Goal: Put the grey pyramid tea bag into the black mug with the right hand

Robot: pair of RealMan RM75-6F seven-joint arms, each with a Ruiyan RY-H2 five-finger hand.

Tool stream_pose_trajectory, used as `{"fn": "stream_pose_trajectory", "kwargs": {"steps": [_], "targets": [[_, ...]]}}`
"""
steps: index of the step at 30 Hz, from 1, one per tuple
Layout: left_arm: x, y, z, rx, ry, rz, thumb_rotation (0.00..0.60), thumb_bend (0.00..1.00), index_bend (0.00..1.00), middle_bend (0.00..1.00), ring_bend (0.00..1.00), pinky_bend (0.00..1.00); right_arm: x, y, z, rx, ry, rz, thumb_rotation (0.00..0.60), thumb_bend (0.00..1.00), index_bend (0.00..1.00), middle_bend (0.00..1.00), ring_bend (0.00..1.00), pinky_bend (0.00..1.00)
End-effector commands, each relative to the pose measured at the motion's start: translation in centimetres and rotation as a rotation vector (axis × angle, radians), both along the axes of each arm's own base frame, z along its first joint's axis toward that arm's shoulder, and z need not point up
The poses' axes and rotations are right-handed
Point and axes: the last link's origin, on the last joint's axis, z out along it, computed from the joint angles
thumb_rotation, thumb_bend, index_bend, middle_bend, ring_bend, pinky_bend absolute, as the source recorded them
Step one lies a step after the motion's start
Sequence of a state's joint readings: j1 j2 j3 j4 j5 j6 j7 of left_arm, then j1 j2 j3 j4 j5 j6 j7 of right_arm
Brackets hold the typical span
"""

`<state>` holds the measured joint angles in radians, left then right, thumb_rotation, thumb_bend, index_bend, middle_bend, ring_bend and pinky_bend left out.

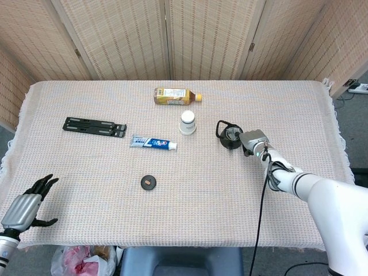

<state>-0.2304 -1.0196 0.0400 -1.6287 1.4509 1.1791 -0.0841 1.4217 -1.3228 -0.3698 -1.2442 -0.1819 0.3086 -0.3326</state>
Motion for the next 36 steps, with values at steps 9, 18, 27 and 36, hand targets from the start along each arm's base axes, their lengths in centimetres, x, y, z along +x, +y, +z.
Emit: {"fn": "stream_pose_trajectory", "kwargs": {"steps": [9,18,27,36], "targets": [[0.0,0.0,0.0,-0.003,-0.002,0.003,0.6,0.06,0.0,0.0,0.02,0.26,-0.7,-0.6,-1.5,0.022,0.016,-0.006,0.6,1.0,0.0,0.93,0.72,0.77],[-0.1,0.0,0.0,-0.003,0.002,-0.002,0.6,0.06,0.0,0.0,0.02,0.26,-0.3,-0.1,0.3,-0.005,-0.022,0.003,0.6,1.0,0.0,0.93,0.72,0.77],[0.2,-0.3,-0.3,-0.005,0.011,-0.015,0.6,0.06,0.0,0.0,0.02,0.26,0.1,5.1,6.5,-0.132,-0.158,0.089,0.6,0.74,0.0,0.66,0.52,0.6],[0.7,-0.9,-0.5,0.005,0.02,-0.042,0.6,0.06,0.0,0.0,0.02,0.26,-3.5,14.3,11.9,-0.288,-0.25,0.203,0.6,0.59,0.0,0.42,0.33,0.42]]}}
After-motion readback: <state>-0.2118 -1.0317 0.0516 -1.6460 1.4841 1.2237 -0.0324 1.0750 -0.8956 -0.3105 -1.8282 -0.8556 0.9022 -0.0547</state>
